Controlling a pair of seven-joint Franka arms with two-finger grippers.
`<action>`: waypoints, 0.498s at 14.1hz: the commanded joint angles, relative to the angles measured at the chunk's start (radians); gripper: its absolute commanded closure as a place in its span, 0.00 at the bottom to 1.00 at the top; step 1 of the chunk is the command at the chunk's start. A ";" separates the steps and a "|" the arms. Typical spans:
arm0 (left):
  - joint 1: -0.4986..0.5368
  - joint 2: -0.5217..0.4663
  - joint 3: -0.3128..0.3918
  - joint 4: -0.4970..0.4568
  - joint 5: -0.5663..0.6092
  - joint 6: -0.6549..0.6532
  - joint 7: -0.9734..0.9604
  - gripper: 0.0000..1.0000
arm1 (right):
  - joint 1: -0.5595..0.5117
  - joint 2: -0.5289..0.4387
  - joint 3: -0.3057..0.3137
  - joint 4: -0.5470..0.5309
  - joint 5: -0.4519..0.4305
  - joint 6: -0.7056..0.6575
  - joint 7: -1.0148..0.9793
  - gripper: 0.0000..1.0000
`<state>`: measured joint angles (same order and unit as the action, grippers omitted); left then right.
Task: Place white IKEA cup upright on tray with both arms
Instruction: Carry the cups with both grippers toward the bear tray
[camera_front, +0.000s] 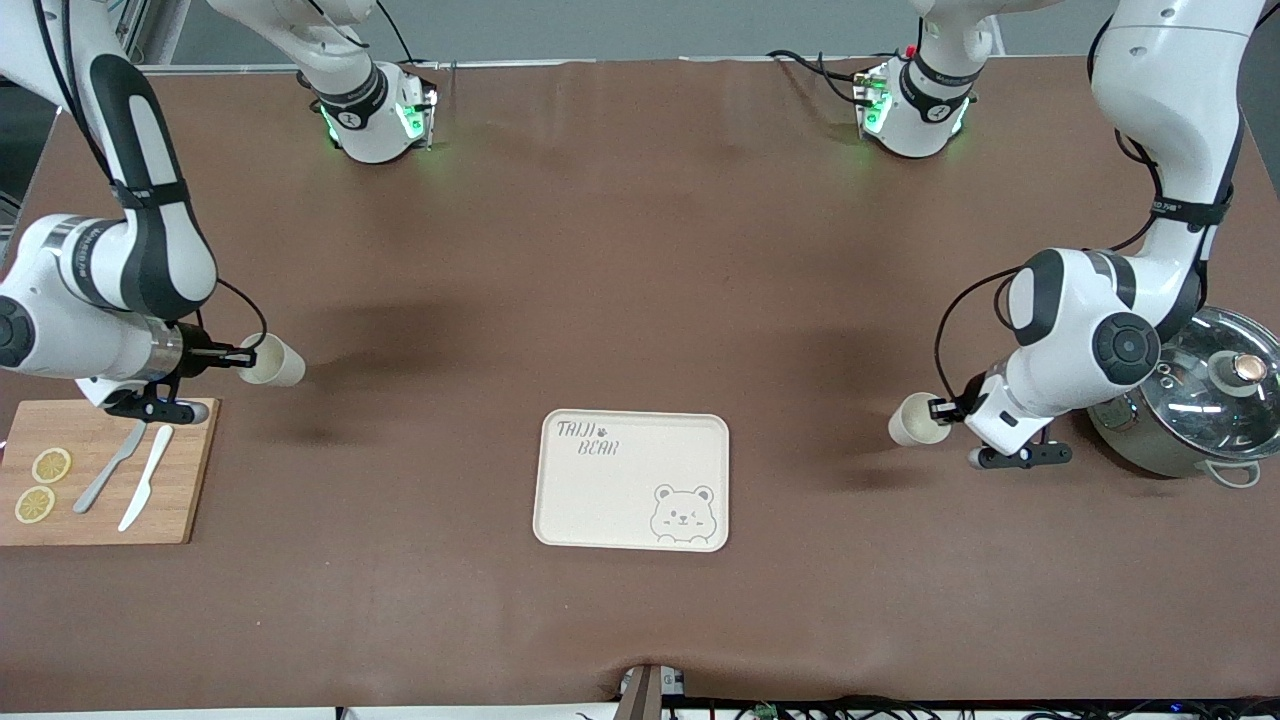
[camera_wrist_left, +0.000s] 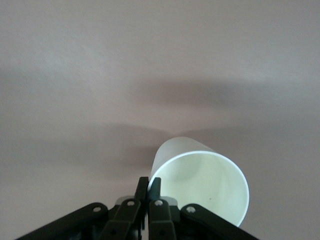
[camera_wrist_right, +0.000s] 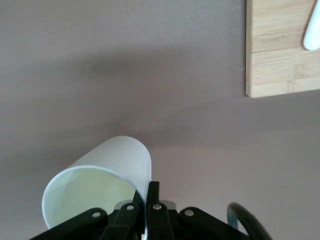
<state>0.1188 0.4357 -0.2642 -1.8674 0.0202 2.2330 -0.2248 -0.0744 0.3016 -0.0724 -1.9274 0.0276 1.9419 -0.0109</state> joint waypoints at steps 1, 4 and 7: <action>-0.001 -0.017 -0.056 0.068 0.011 -0.125 -0.109 1.00 | 0.047 -0.001 0.000 0.068 0.012 -0.083 0.093 1.00; -0.031 -0.011 -0.087 0.102 0.011 -0.145 -0.198 1.00 | 0.097 -0.001 0.005 0.113 0.020 -0.124 0.187 1.00; -0.102 -0.003 -0.087 0.117 0.011 -0.145 -0.309 1.00 | 0.148 0.002 0.005 0.136 0.093 -0.140 0.284 1.00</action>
<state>0.0556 0.4221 -0.3491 -1.7788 0.0202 2.1097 -0.4665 0.0510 0.2987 -0.0648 -1.8197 0.0831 1.8251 0.2132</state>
